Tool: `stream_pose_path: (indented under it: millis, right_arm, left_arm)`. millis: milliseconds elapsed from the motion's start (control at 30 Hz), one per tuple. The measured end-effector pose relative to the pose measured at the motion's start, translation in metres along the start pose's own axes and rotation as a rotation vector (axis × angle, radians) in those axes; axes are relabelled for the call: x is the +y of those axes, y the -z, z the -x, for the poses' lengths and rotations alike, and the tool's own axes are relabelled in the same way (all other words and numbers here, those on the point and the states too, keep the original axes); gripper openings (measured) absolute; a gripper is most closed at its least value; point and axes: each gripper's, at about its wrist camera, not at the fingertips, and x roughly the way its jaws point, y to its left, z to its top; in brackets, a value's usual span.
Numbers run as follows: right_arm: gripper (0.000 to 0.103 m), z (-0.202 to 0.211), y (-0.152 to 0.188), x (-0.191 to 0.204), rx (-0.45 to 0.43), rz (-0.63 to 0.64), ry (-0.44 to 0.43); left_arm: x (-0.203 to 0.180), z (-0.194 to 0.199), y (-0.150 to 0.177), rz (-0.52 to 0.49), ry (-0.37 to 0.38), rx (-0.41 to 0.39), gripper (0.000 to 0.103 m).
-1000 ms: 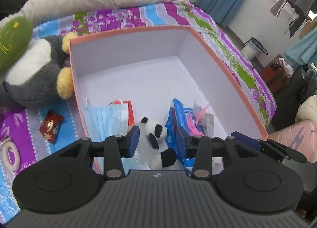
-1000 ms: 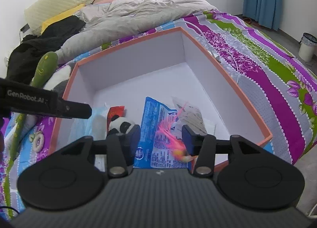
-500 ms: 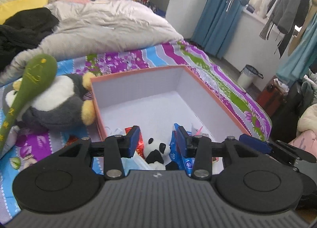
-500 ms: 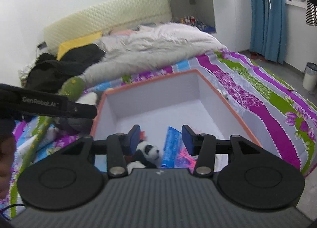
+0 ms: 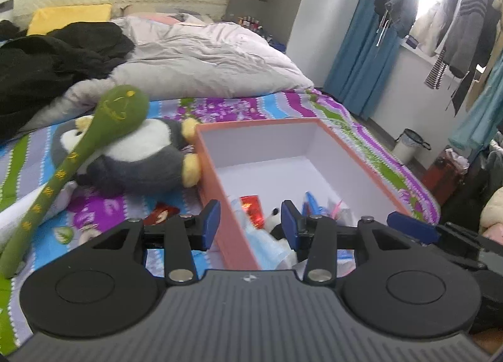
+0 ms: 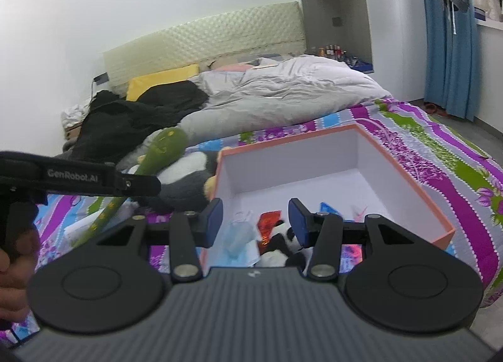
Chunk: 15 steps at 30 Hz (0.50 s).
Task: Organize soft objects
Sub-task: 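Open both tools to drop the translucent item and pink toy into the box, then move both open tools back toward the white ring and red snack packet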
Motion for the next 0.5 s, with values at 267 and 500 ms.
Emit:
stream_pose_path:
  millis: [267, 500]
  right_arm:
    - [0.049, -0.005, 0.016, 0.024, 0.035, 0.021, -0.018]
    - [0.049, -0.008, 0.033, 0.036, 0.079, 0.022, -0.019]
  left_arm:
    - [0.029, 0.018, 0.025, 0.032, -0.033, 0.008, 0.049]
    - [0.045, 0.026, 0.050, 0.027, -0.044, 0.046, 0.049]
